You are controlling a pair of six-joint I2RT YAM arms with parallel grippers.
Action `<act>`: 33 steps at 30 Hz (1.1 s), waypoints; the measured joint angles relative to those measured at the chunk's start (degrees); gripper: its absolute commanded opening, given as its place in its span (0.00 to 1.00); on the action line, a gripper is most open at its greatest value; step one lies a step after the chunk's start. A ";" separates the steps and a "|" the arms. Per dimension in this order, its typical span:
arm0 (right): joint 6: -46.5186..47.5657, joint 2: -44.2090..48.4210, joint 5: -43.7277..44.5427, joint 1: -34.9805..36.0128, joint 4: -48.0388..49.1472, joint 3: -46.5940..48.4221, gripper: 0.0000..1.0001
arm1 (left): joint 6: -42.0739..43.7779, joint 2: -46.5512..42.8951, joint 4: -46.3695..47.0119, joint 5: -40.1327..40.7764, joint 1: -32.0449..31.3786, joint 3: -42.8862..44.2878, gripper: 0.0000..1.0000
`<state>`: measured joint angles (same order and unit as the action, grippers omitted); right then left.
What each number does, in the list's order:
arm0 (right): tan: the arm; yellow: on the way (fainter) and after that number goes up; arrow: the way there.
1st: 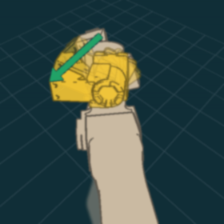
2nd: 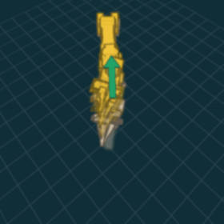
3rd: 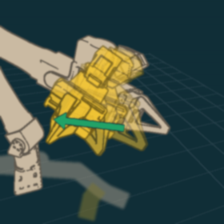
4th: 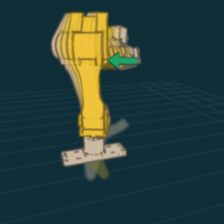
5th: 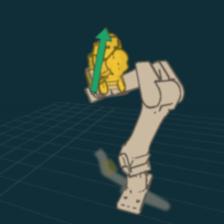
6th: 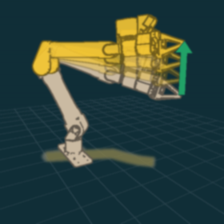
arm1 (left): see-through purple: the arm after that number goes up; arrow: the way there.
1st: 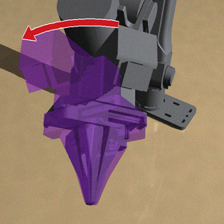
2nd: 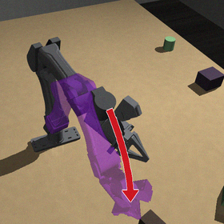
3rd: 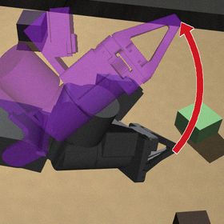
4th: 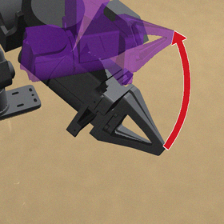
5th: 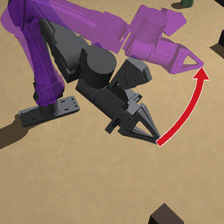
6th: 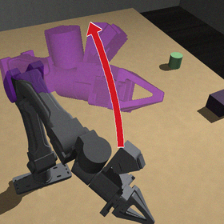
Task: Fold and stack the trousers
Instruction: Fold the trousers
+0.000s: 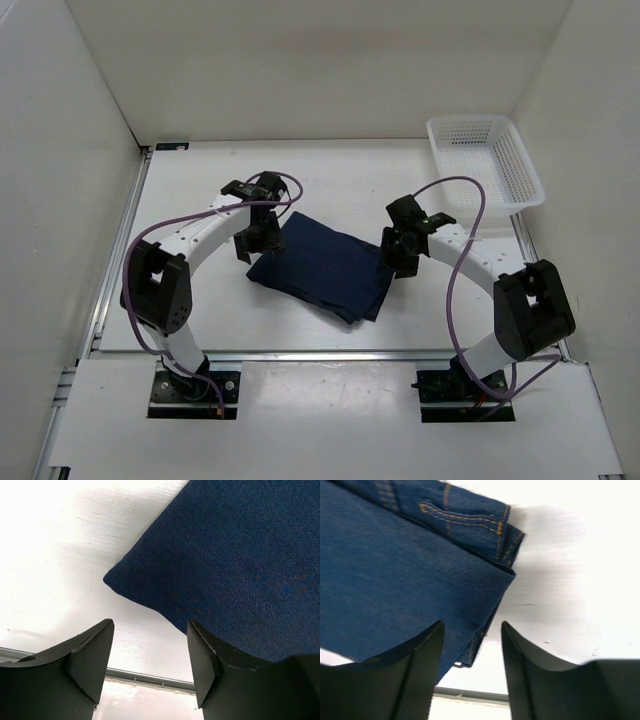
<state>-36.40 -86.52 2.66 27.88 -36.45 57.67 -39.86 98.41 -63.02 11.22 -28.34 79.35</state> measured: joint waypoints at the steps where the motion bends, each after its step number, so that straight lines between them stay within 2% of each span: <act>1: 0.09 -0.50 0.22 0.00 -0.04 0.00 0.69 | 0.00 0.00 -0.02 0.00 0.00 0.00 0.71; 2: -0.09 -0.96 0.35 0.00 -0.13 0.00 0.74 | 0.02 0.00 0.00 0.00 0.00 0.00 0.71; 4: -0.28 -1.29 0.50 -0.04 -0.13 -0.09 0.76 | 0.02 -0.02 -0.02 0.00 0.00 0.00 0.71; 9: -0.55 -1.44 0.09 -0.17 0.96 -0.39 0.59 | 0.02 -0.07 -0.04 0.00 0.00 -0.02 0.71; 20: -1.05 -6.01 -0.52 -0.90 3.45 -0.39 0.54 | 0.02 -0.81 -0.31 -0.02 0.00 0.00 0.71; 23: -1.07 -6.01 -0.57 -0.90 3.85 -0.39 0.37 | 0.02 -0.81 -0.37 -0.04 0.00 0.00 0.71; 24: -1.11 -6.01 -0.50 -0.90 3.85 -0.39 0.23 | 0.02 -0.81 -0.39 -0.04 0.00 0.00 0.71; 27: -1.27 -5.99 -0.46 -0.92 3.87 -0.42 0.00 | 0.02 -0.81 -0.39 -0.04 0.00 0.00 0.71; 33: -0.57 -2.67 2.47 -0.20 0.74 1.01 0.00 | 0.42 -0.81 -0.57 -0.02 0.00 0.04 0.71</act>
<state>-36.97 -89.19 5.13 27.68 -35.70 58.67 -39.44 97.60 -63.59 11.20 -28.34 79.40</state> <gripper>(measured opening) 0.011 0.714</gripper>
